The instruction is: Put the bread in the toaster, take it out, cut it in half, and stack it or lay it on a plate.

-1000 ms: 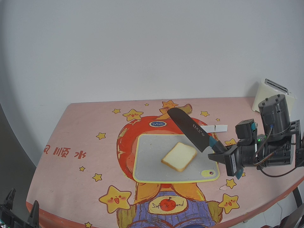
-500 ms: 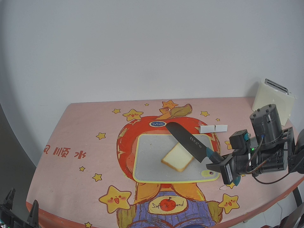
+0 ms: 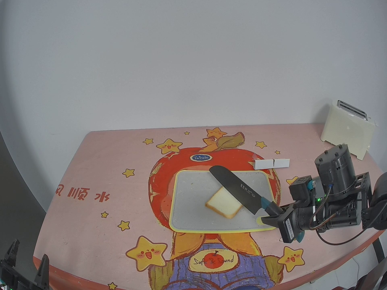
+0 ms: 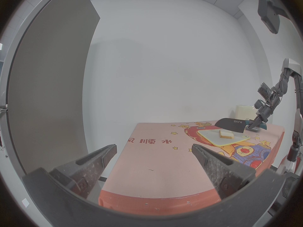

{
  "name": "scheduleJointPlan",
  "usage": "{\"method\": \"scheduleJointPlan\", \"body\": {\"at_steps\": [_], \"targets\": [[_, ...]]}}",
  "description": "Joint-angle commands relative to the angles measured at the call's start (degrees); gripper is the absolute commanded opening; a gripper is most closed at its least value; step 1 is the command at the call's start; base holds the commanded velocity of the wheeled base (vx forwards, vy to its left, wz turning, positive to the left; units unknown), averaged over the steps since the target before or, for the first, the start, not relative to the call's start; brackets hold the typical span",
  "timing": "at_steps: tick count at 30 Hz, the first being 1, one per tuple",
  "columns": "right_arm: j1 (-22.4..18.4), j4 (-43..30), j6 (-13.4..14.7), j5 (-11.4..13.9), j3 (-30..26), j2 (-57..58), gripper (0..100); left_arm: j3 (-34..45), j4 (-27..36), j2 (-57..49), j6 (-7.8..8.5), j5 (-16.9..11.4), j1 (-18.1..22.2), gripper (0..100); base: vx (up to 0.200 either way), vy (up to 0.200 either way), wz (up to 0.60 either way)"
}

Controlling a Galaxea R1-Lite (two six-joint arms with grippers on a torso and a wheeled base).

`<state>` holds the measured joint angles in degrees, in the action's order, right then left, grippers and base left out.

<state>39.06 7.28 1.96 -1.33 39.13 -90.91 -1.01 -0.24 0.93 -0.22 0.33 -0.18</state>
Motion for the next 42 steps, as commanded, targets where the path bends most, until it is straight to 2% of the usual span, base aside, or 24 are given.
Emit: {"method": "scheduleJointPlan", "body": {"at_steps": [1, 42], "targets": [[-0.04, 1.34, -0.03, 0.01, -0.37, -1.03, 0, 1.01, -0.11, -0.93, -0.04, 0.02, 0.01, 100, 0.000, 0.000, 0.00], [-0.04, 1.60, -0.82, -0.52, -0.46, -3.49, 0, 1.01, -0.11, -0.93, -0.84, 0.20, 0.01, 100, 0.000, 0.000, 0.00]]}}
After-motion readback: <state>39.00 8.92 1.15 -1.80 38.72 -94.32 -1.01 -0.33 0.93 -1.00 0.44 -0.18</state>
